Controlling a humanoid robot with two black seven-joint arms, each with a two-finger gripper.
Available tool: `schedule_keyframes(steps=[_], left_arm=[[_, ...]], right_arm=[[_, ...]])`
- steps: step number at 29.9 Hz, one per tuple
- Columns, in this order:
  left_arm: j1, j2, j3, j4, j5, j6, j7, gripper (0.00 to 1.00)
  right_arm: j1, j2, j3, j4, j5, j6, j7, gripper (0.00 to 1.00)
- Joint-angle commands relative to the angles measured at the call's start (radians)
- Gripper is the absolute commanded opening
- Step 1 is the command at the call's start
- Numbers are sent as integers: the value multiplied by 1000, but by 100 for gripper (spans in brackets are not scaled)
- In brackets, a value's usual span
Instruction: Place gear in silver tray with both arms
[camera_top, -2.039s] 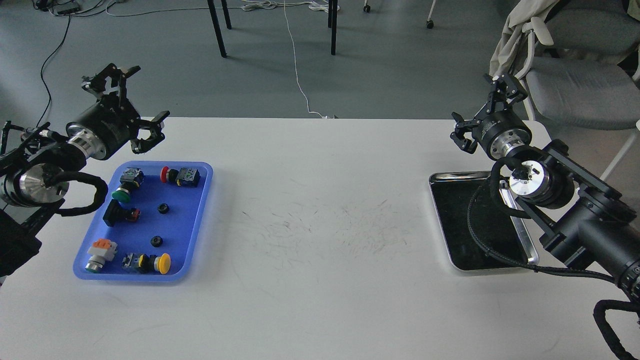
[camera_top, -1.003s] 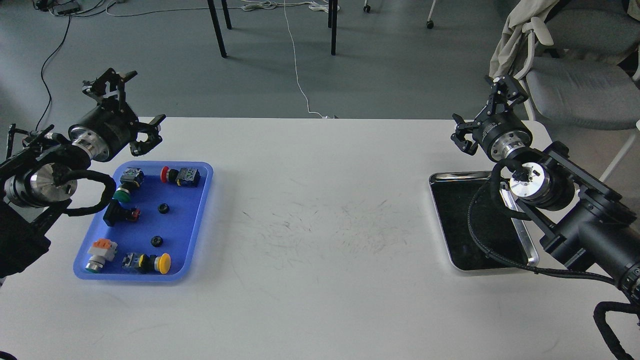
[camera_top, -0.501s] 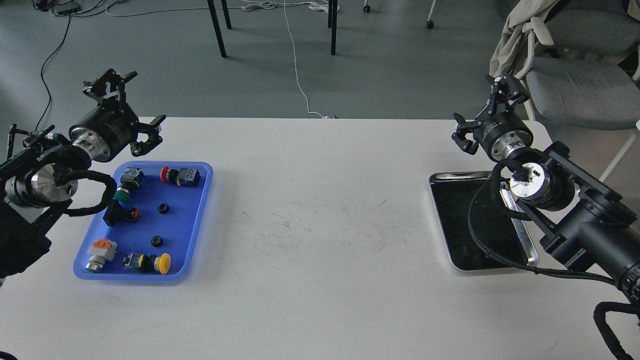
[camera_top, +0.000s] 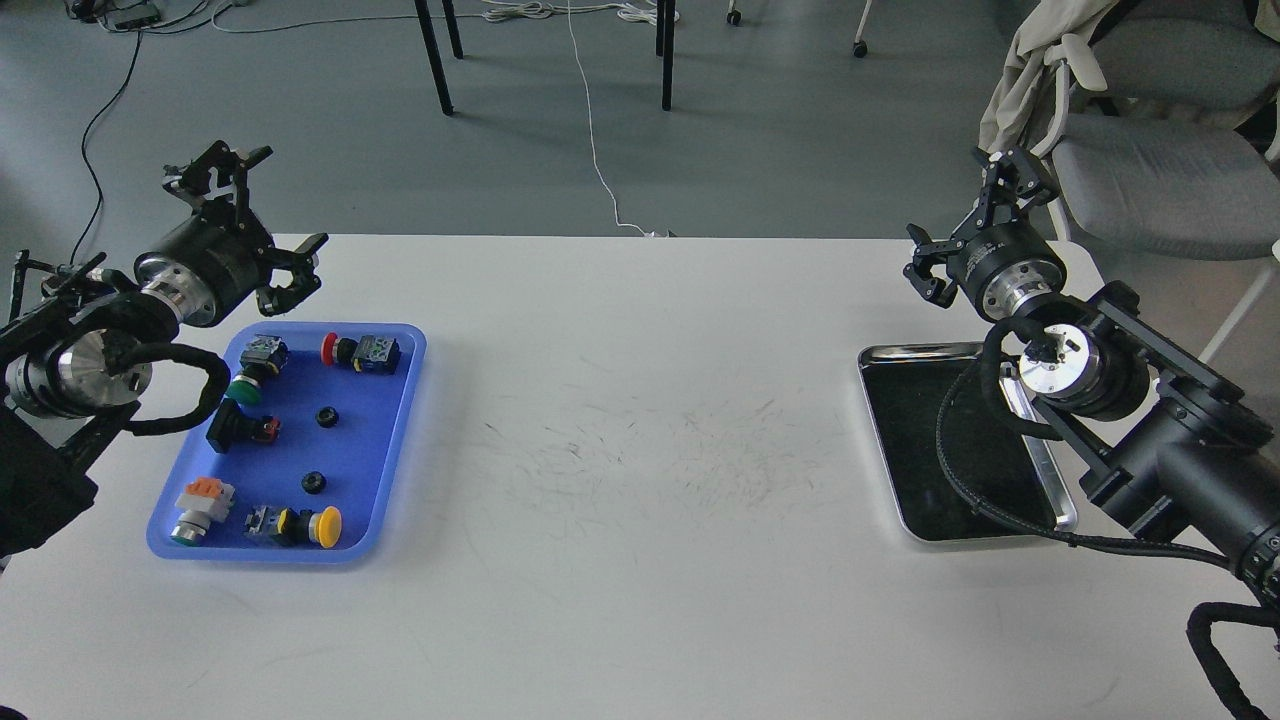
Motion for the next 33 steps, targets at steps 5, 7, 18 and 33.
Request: schedule_keyframes(steps=[5, 7, 18, 33], left_arm=[[0, 17, 2, -6, 6, -2, 2, 99], [0, 37, 3, -17, 12, -3, 2, 99], [-3, 217, 169, -117, 63, -95, 2, 99], [-4, 318, 206, -221, 419, -98, -143, 99]], right_arm=[[-1, -2, -1, 0, -2, 1, 0, 99], [-1, -2, -1, 0, -2, 0, 0, 99], [-1, -11, -4, 2, -7, 2, 0, 99], [-4, -11, -7, 3, -13, 2, 1, 99]])
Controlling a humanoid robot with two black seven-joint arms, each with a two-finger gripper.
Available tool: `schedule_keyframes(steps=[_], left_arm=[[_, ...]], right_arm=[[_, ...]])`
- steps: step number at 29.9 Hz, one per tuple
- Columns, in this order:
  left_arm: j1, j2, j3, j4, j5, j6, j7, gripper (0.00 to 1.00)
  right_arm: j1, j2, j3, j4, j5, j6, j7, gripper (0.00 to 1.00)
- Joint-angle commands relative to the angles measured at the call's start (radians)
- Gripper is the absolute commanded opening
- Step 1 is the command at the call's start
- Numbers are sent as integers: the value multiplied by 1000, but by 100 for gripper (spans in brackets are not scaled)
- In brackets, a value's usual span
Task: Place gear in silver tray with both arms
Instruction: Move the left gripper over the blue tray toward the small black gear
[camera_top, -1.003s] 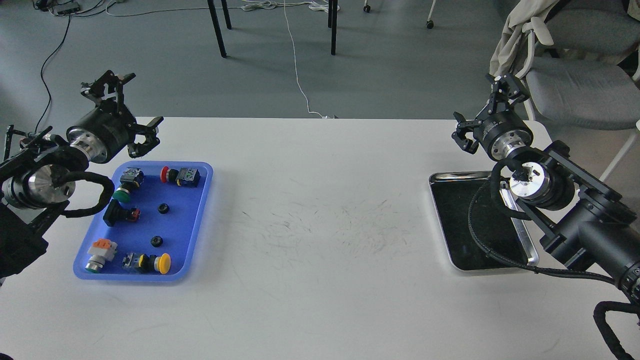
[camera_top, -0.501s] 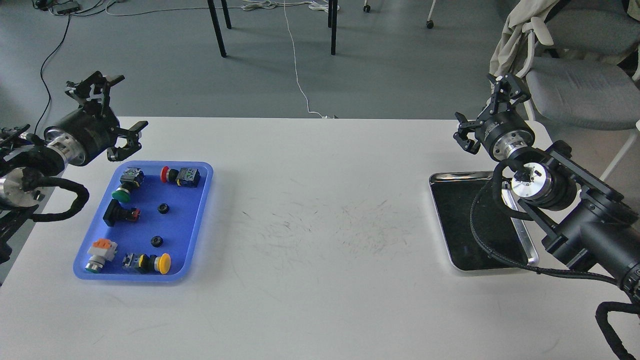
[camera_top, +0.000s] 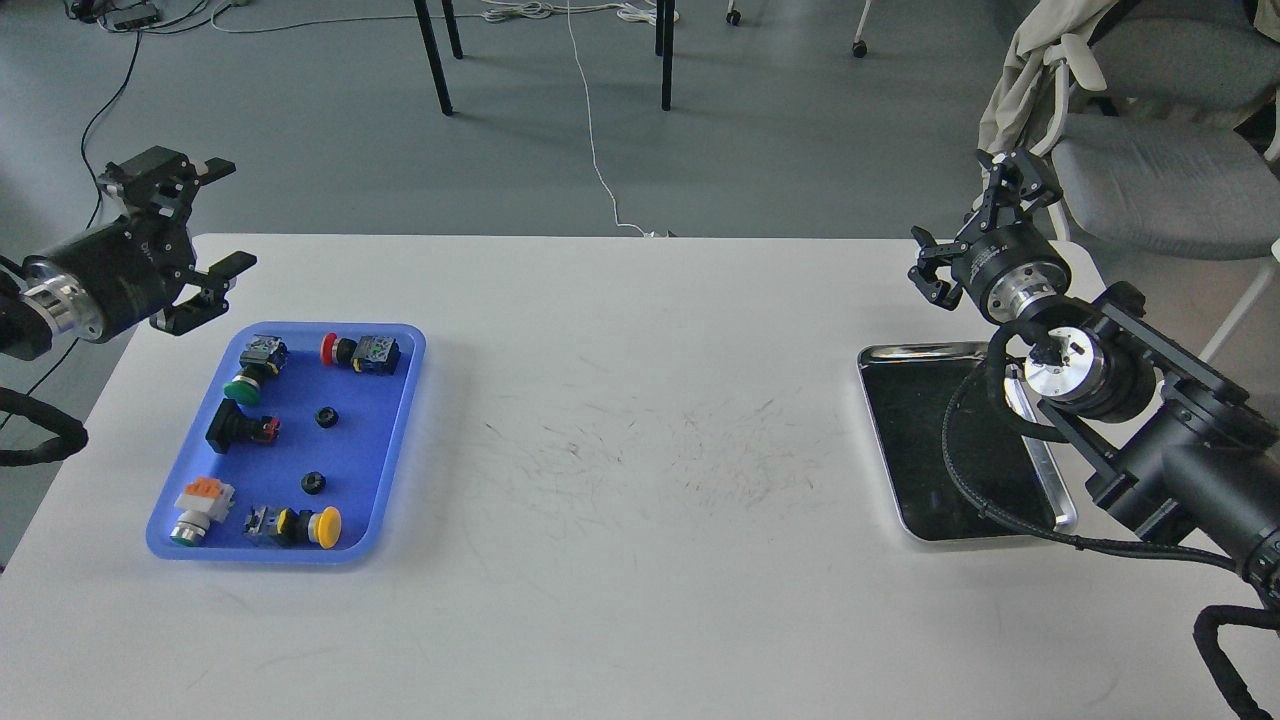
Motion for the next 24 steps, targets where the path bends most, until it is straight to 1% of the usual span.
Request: schedule_keyframes(steps=[1, 4, 9, 11, 15, 17, 19, 21, 24], left_arm=[[1, 5, 11, -30, 76, 35, -10, 99], [-1, 7, 34, -36, 123, 57, -10, 99], [-15, -2, 39, -37, 324, 121, -10, 98], [-18, -7, 43, -48, 355, 132, -2, 98], [-18, 4, 74, -48, 361, 141, -10, 99], [-24, 8, 77, -48, 361, 140, -18, 99], [-19, 13, 89, -56, 393, 135, -47, 99], [-22, 22, 119, -101, 494, 141, -73, 99], [-19, 44, 126, -178, 661, 157, -74, 99]], right_arm=[[0, 1, -2, 0, -1, 0, 0, 99], [0, 0, -3, 0, -1, -1, 0, 99], [2, -2, -5, 0, -1, -1, 0, 99], [0, -2, -5, 0, -1, -1, 0, 99], [0, -2, -5, 0, -4, -1, 0, 99], [2, -2, -5, 0, -4, -1, 0, 99], [0, -2, -5, 0, -4, -1, 0, 99], [0, -2, -5, 0, -4, -1, 0, 99], [0, -3, -5, 0, -4, -1, 0, 99]])
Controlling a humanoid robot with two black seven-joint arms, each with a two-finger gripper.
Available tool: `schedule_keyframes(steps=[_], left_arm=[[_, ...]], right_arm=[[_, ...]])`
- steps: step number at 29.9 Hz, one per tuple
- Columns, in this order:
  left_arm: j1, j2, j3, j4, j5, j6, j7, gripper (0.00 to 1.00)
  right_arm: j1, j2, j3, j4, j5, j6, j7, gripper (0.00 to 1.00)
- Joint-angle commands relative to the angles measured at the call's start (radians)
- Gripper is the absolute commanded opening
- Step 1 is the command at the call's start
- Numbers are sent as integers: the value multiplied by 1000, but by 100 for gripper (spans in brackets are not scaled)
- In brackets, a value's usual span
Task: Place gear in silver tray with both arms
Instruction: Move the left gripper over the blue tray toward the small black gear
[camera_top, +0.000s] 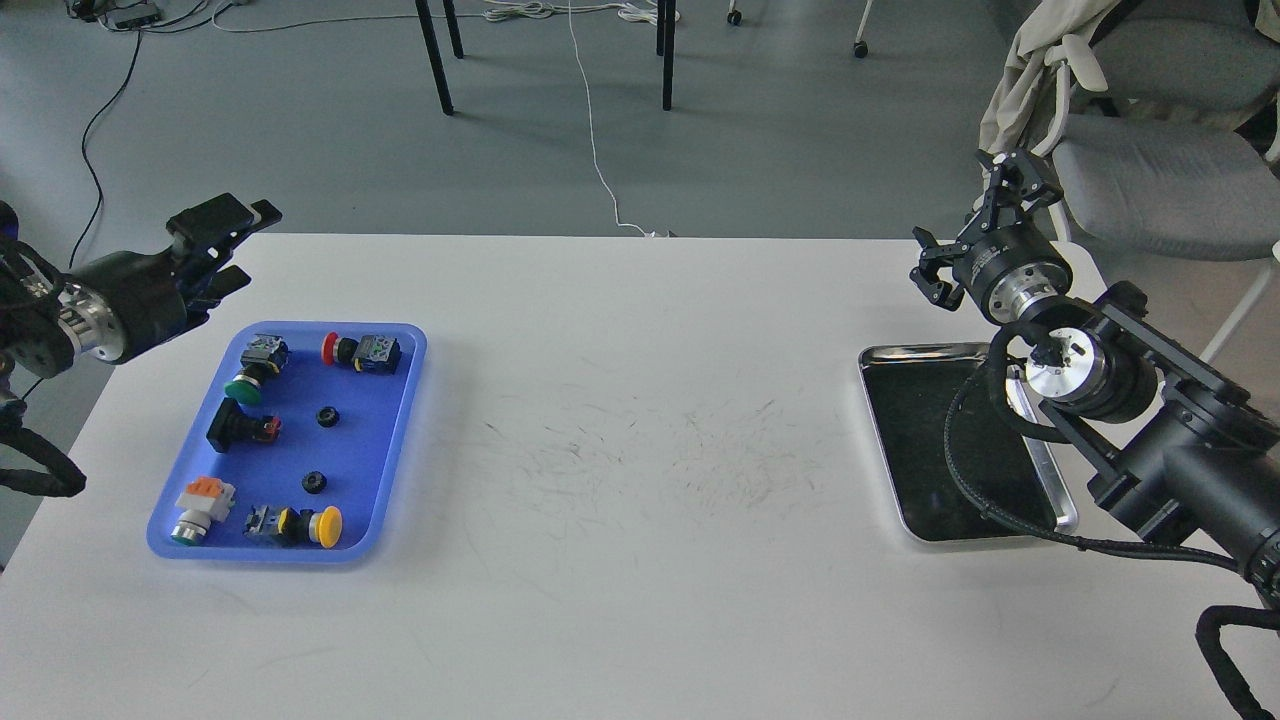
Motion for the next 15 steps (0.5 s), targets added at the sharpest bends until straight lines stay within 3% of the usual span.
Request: schedule_keyframes(steps=[1, 9, 15], left_arm=[[8, 22, 12, -85, 186, 24, -8, 99], [41, 19, 13, -111, 528, 39, -9, 99], [50, 1, 15, -99, 629, 53, -11, 98]], right_arm=[[0, -1, 0, 0, 0, 0, 0, 99], [1, -4, 0, 0, 0, -1, 0, 99], [0, -6, 0, -2, 0, -5, 0, 99]])
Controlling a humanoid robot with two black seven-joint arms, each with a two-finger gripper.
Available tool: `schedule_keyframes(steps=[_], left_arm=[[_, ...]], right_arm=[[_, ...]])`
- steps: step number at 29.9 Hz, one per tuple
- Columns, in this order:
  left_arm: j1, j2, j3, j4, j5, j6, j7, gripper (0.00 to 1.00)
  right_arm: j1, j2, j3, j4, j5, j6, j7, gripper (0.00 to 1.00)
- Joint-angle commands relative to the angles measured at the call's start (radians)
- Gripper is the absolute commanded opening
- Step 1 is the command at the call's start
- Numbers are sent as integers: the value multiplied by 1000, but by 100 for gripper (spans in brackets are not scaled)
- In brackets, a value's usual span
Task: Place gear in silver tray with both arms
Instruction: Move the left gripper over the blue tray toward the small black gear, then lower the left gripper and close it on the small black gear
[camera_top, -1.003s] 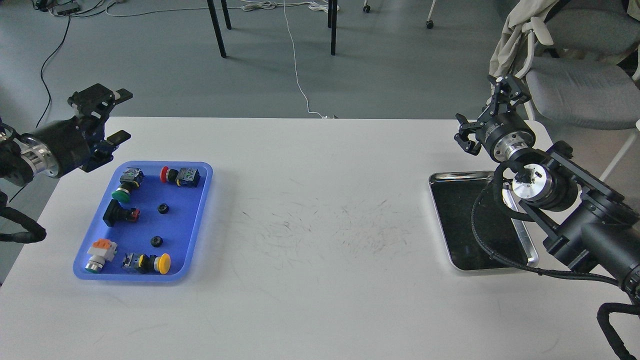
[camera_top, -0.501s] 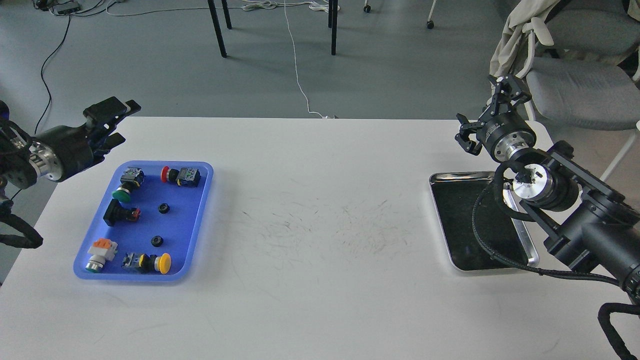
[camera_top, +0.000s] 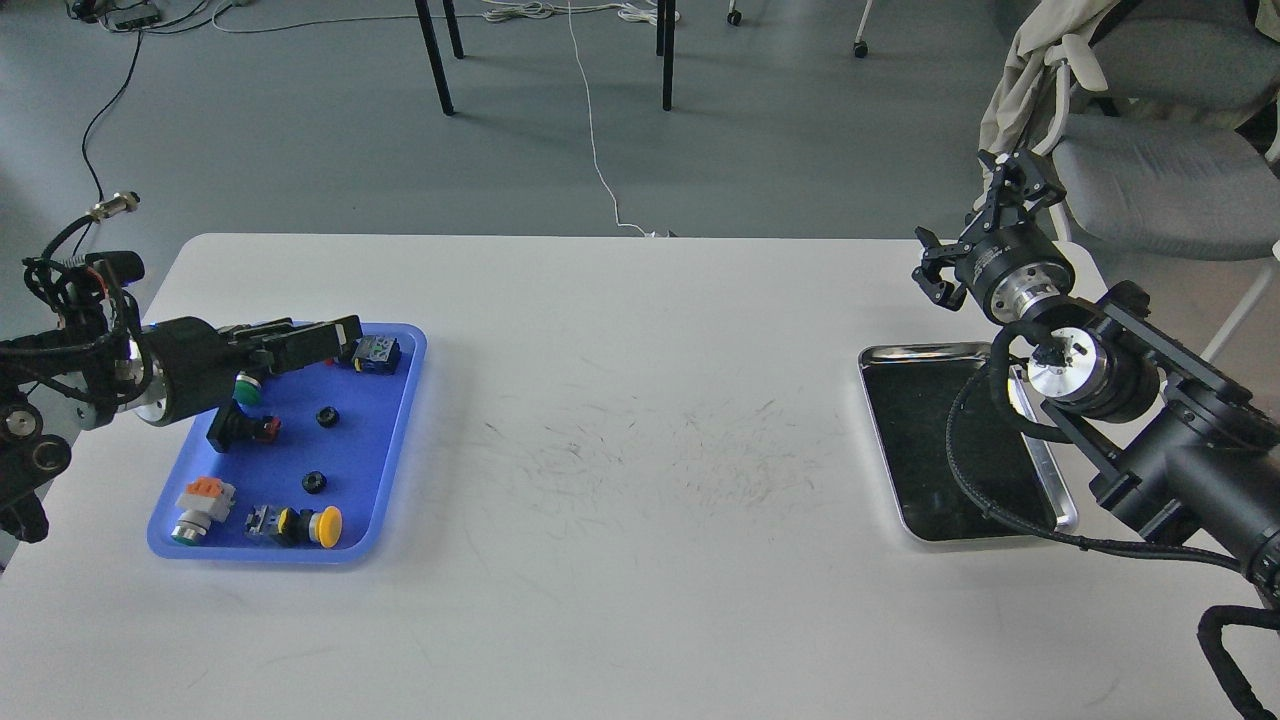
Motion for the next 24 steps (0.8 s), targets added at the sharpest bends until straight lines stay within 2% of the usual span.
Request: schedule_keyframes(steps=[1, 8, 15, 24], left_arm=[[9, -15, 1, 6, 37, 10, -1, 98], [41, -52, 29, 66, 162, 74, -1, 91], [63, -63, 35, 104, 179, 110, -1, 91], [90, -149, 43, 133, 201, 147, -1, 91]], right_arm=[[0, -6, 0, 1, 0, 0, 0, 99], [0, -11, 0, 1, 0, 0, 0, 99], [0, -11, 0, -1, 0, 0, 0, 99], [0, -12, 0, -1, 0, 0, 0, 99]])
